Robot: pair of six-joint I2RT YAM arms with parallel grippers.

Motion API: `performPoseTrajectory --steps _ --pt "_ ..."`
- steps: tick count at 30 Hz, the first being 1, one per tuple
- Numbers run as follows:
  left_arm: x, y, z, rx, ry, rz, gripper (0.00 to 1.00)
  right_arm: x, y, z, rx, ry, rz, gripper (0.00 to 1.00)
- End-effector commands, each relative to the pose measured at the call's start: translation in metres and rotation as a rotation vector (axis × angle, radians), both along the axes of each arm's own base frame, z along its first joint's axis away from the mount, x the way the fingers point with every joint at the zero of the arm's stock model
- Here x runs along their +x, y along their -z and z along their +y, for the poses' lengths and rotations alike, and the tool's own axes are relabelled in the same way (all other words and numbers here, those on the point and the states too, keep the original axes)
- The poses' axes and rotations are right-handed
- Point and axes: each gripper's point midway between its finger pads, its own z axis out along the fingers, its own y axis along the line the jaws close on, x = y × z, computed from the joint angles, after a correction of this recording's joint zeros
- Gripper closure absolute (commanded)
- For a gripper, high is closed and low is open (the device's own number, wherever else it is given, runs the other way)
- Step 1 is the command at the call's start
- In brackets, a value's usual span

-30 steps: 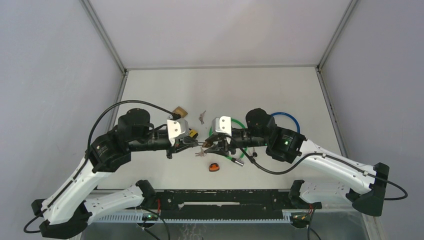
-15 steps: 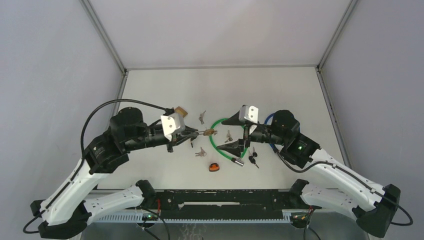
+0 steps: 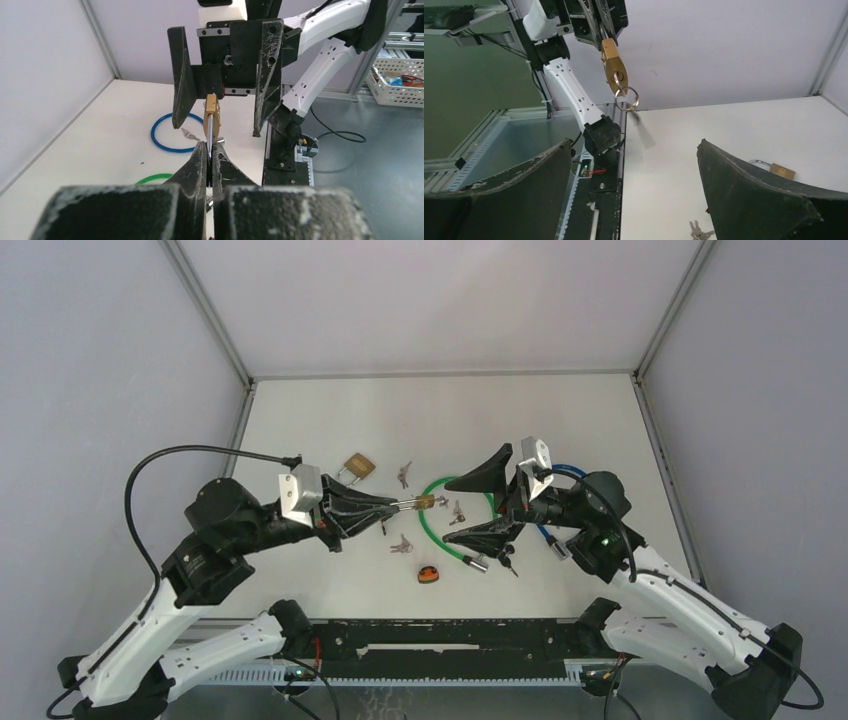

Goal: Lock with the key
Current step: Lock the lock.

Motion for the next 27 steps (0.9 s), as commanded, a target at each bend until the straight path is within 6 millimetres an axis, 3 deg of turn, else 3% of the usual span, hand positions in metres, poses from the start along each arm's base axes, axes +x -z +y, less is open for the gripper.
performPoseTrajectory --steps 1,13,17,27 --pt "-0.012 -0.027 -0.007 -0.131 0.082 -0.052 1.00 -0.011 -0.023 -0.003 0.052 -0.043 -0.018 0.02" --pt "-0.018 -0.018 -0.012 -0.186 0.121 0.069 1.00 -0.029 -0.069 0.014 0.141 -0.012 -0.049 0.15" --pt "-0.014 -0.018 -0.015 -0.188 0.111 0.081 1.00 -0.029 -0.066 0.023 0.099 -0.008 -0.052 0.23" --pt "-0.011 -0.018 -0.019 -0.170 0.116 0.050 1.00 -0.036 -0.074 0.019 0.125 -0.044 -0.065 0.40"
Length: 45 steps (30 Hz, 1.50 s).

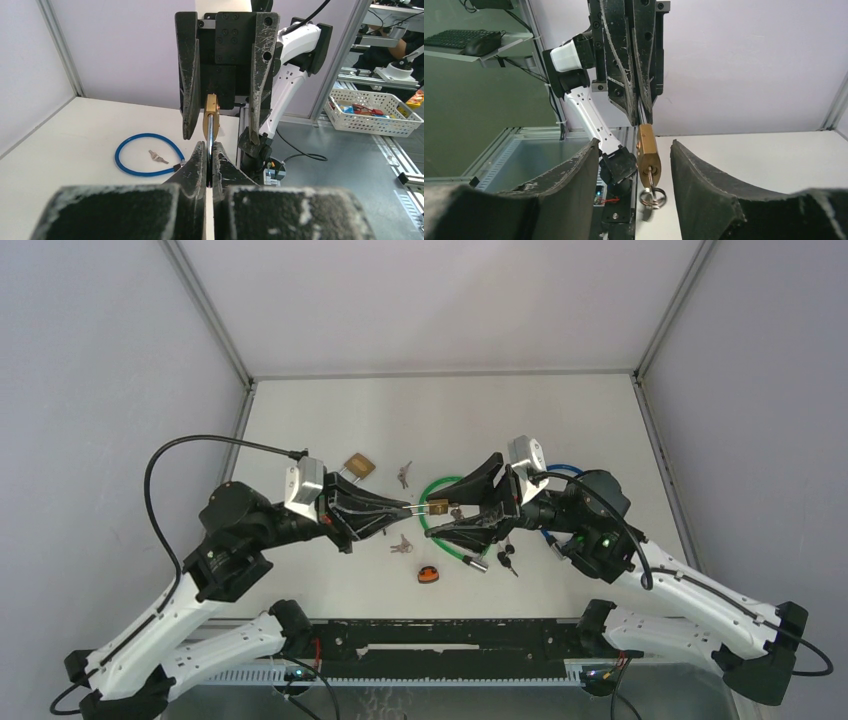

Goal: Lock with the key
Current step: Lock the lock.

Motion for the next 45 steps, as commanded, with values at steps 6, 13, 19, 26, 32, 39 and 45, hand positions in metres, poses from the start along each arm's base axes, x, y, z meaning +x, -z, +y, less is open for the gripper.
performPoseTrajectory --steps 6,13,19,26,32,39,45 --pt "-0.001 -0.010 -0.001 -0.026 0.004 -0.040 1.00 -0.001 -0.025 -0.010 0.065 -0.005 -0.031 0.46" --pt "-0.002 -0.010 -0.001 -0.023 0.010 -0.048 1.00 0.001 -0.019 -0.024 0.038 0.007 -0.040 0.46" --pt "-0.003 -0.010 -0.002 -0.021 0.020 -0.054 1.00 -0.001 -0.016 -0.024 0.026 -0.016 -0.042 0.53" --pt "-0.003 -0.011 -0.002 -0.034 0.020 -0.059 1.00 0.003 -0.007 -0.017 0.001 -0.032 -0.008 0.49" --pt "-0.004 -0.007 -0.002 -0.033 0.027 -0.044 1.00 0.003 -0.007 -0.013 0.004 -0.056 0.000 0.81" --pt "-0.004 -0.001 -0.004 -0.021 0.036 -0.036 1.00 0.000 -0.013 -0.019 0.021 -0.044 -0.032 1.00" --pt "-0.004 0.011 -0.005 0.004 0.037 0.028 0.61 0.005 -0.011 -0.025 0.007 -0.004 -0.030 1.00"
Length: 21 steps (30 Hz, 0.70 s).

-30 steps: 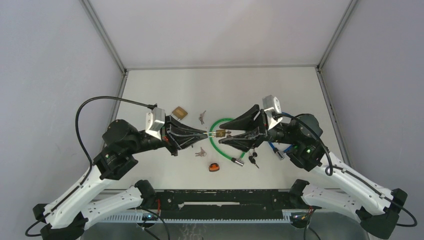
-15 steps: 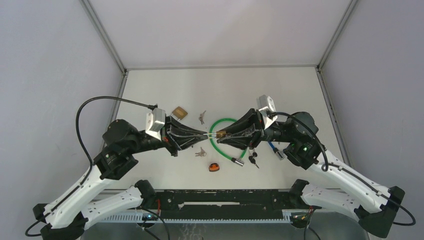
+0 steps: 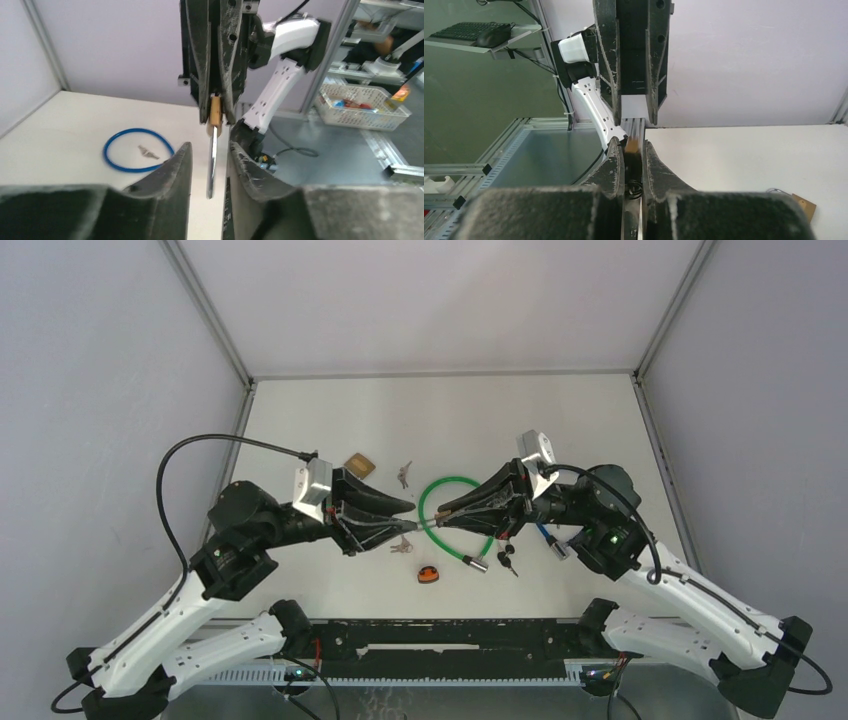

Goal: Lock with the key
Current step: Lock the lock.

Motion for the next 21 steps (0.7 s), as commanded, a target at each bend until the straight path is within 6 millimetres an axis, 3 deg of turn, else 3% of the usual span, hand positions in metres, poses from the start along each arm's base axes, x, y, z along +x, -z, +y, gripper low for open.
performPoseTrajectory --steps 1,7,14,18,21 --pt "0.002 0.001 0.002 -0.011 -0.023 0.021 0.53 -0.003 -0.014 -0.013 0.032 0.025 -0.046 1.00" --pt "0.004 0.016 0.010 0.040 -0.061 0.032 0.53 -0.003 -0.008 -0.019 0.001 0.027 -0.054 1.00" --pt "0.011 0.057 -0.015 0.075 -0.002 0.140 0.34 0.021 0.005 -0.013 -0.033 0.111 0.033 1.00" --pt "0.014 0.057 -0.030 0.019 0.052 0.099 0.22 0.022 0.005 -0.011 -0.021 0.106 0.054 1.00" --pt "0.020 0.057 -0.035 0.010 0.038 0.095 0.23 0.021 0.002 -0.010 -0.009 0.103 0.053 1.00"
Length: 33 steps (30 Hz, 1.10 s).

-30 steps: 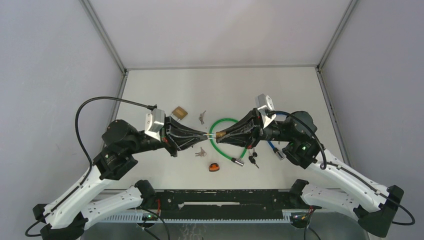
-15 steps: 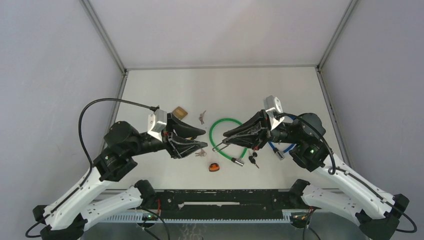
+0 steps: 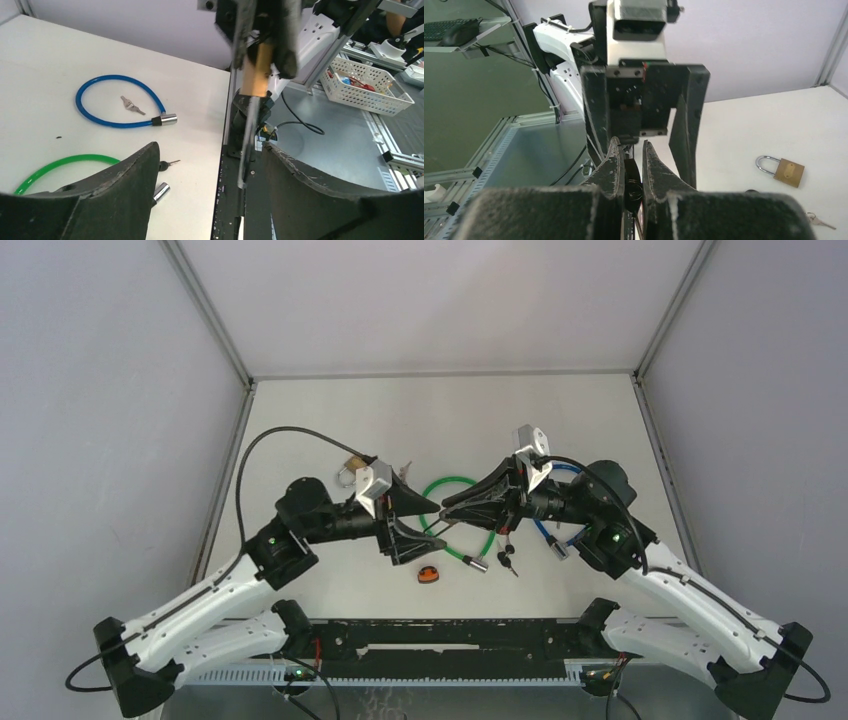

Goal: Lock with the key
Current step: Lock the lock.

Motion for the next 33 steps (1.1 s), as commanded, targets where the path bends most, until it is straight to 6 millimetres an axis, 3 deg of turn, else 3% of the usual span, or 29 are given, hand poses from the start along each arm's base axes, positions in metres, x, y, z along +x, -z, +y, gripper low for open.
performPoseTrajectory --steps 1,8,11,15,16,18,21,27,33 --pt "-0.002 -0.026 -0.006 -0.114 0.031 -0.070 0.26 0.000 -0.019 -0.002 0.067 0.017 -0.022 1.00" --pt "-0.008 -0.026 -0.002 -0.103 0.048 -0.067 0.72 0.000 -0.016 0.000 0.067 0.008 -0.018 1.00" --pt "-0.011 -0.029 0.000 -0.103 0.059 -0.081 0.98 0.000 -0.014 0.002 0.063 0.000 -0.013 1.00" --pt "-0.011 -0.035 0.003 -0.110 0.045 -0.087 1.00 -0.003 -0.011 0.002 0.048 -0.028 -0.025 1.00" --pt "-0.012 -0.035 0.003 -0.104 0.046 -0.088 1.00 -0.006 -0.009 0.000 0.037 -0.046 -0.033 0.92" --pt "-0.013 -0.032 0.005 -0.082 0.047 -0.098 1.00 -0.013 -0.004 -0.006 -0.003 -0.088 -0.058 0.58" --pt "-0.009 -0.021 0.009 -0.008 0.033 -0.157 1.00 -0.018 0.004 -0.015 -0.081 -0.095 -0.115 0.30" --pt "-0.001 -0.006 0.016 0.126 0.008 -0.229 1.00 -0.004 0.027 -0.022 -0.227 -0.008 -0.132 0.28" --pt "-0.002 -0.008 0.016 0.127 0.018 -0.238 1.00 0.002 0.042 -0.009 -0.271 -0.017 -0.127 0.32"
